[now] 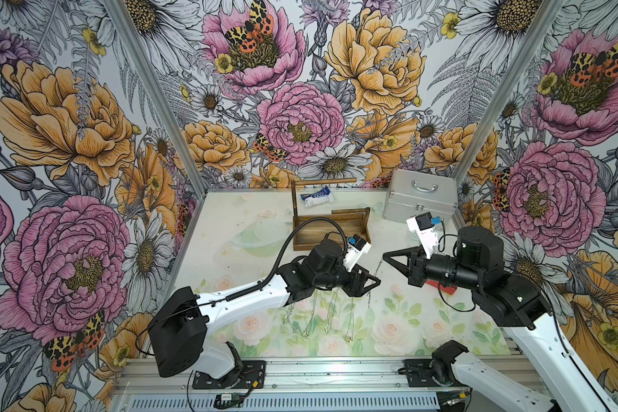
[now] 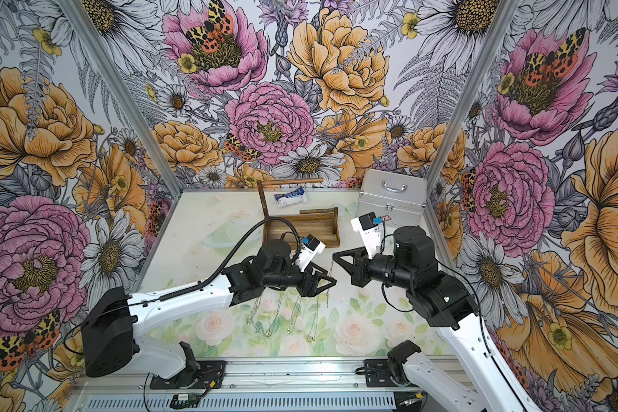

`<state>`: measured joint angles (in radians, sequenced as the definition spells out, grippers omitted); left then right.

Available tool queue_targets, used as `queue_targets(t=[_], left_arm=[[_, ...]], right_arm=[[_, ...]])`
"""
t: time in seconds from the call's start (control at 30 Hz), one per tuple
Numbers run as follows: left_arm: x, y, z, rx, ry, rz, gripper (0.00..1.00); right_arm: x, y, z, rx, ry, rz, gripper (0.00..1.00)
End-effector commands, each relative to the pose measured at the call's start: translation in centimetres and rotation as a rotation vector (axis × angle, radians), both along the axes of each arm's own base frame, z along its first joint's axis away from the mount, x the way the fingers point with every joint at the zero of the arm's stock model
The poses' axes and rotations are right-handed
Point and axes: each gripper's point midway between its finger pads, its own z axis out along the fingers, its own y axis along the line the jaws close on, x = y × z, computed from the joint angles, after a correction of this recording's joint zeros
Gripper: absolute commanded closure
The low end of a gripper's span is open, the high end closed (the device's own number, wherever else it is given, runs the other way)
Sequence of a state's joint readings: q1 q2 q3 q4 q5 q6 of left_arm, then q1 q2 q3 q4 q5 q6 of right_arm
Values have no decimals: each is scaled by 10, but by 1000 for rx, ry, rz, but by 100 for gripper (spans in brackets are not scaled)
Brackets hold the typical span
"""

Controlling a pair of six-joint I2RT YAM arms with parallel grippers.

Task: Take the necklace off the jewelry display stand
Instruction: Place the necklace at the center of the board.

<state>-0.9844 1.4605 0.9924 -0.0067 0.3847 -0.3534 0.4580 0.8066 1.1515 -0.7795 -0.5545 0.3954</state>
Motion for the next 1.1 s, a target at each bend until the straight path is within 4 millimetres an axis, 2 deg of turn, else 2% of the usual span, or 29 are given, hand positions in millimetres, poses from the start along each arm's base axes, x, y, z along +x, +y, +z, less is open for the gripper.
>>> queue_targets(t=[0.0, 0.1, 0.27, 0.6, 0.77, 0.9, 1.07], left_arm=[[-8, -12, 9, -56, -14, -62, 52], [-12, -16, 5, -59, -9, -81, 55], [-17, -21, 1, -61, -17, -97, 55], [-7, -17, -8, -25, -60, -37, 58], [-11, -22, -11, -21, -56, -55, 68], [-17, -27, -13, -19, -57, -65, 70], [-19, -31, -15, -20, -50, -65, 86]], right_arm=[[-4, -2, 15, 2, -50, 7, 100], [-4, -3, 17, -1, -53, 5, 100], [-4, -4, 17, 1, -45, -6, 100], [0, 1, 20, 9, -31, 11, 100], [-5, -3, 25, 16, -49, -2, 100], [-7, -5, 25, 15, -51, -10, 100], [-6, -7, 24, 7, -53, -20, 100]])
